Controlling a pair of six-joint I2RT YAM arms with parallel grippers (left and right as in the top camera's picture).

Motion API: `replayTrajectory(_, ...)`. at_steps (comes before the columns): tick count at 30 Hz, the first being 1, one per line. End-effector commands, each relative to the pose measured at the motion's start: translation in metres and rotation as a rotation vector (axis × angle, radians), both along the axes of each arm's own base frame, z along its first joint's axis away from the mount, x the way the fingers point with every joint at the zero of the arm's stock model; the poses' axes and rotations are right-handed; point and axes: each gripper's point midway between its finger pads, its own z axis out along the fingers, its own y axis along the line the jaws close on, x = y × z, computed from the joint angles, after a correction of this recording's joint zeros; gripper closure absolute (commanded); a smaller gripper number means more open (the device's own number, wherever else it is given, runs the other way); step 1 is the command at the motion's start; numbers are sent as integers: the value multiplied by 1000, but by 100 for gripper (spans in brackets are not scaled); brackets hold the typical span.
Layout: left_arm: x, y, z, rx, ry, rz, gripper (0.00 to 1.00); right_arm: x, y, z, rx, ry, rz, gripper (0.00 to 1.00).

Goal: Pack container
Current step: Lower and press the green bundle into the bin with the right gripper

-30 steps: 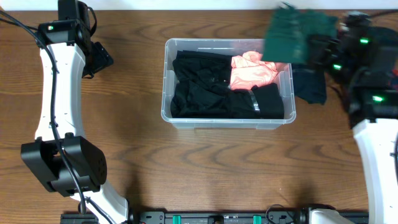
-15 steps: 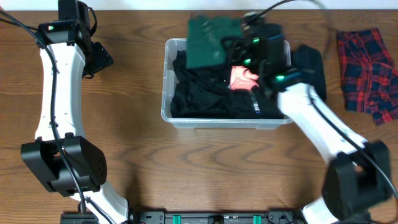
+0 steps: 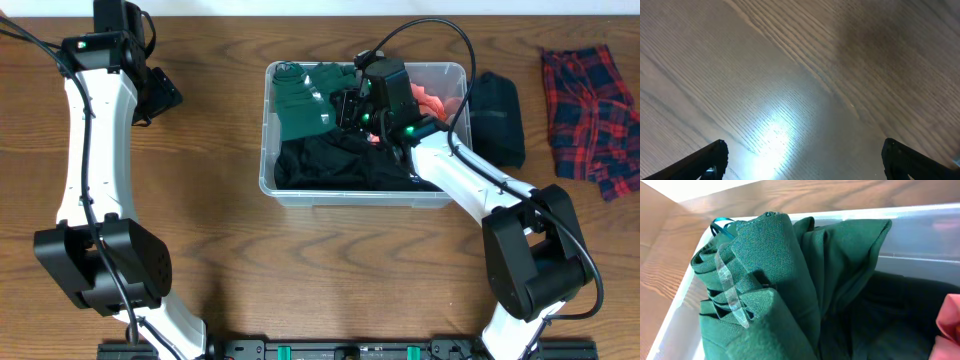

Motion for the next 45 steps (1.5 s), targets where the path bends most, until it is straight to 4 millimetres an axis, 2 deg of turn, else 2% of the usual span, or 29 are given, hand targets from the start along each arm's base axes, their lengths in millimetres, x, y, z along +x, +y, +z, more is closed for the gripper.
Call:
replayTrajectory(1, -2, 2, -4, 2, 15, 7, 2, -1, 0, 3, -7, 14, -13, 99)
replayTrajectory(4, -2, 2, -4, 2, 15, 7, 2, -3, -10, -8, -60, 44, -55, 99)
replayTrajectory(7, -2, 2, -4, 2, 15, 7, 2, -3, -13, -10, -70, 49, -62, 99)
replayTrajectory(8, -2, 2, -4, 2, 15, 7, 2, -3, -12, -9, -69, 47, -62, 95)
replayTrajectory(9, -2, 2, -4, 2, 15, 7, 2, -2, -12, -9, -67, 44, -62, 83)
replayTrajectory(11, -2, 2, -4, 2, 15, 7, 2, 0, -12, -6, -62, 30, -62, 44)
replayTrajectory(13, -2, 2, -4, 2, 15, 7, 2, 6, -11, 1, -86, -31, -29, 27)
replayTrajectory(16, -2, 2, -4, 2, 15, 7, 2, 15, -15, 12, -120, -112, 3, 16)
replayTrajectory(22, -2, 2, -4, 2, 15, 7, 2, 23, -35, 38, -166, -203, 13, 10)
replayTrajectory(26, -2, 2, -4, 2, 15, 7, 2, 24, -42, 65, -187, -278, 24, 9)
replayTrajectory(29, -2, 2, -4, 2, 15, 7, 2, 22, -41, 87, -193, -342, 38, 13)
replayTrajectory(31, -2, 2, -4, 2, 15, 7, 2, 17, -35, 96, -178, -362, 53, 19)
replayTrajectory(32, -2, 2, -4, 2, 15, 7, 2, 14, -30, 100, -174, -369, 63, 25)
replayTrajectory(37, -2, 2, -4, 2, 15, 7, 2, -3, -4, 93, -186, -354, 132, 56)
replayTrajectory(42, -2, 2, -4, 2, 15, 7, 2, -9, 10, 69, -243, -326, 161, 62)
replayTrajectory(45, -2, 2, -4, 2, 15, 7, 2, -3, 5, 48, -313, -309, 139, 65)
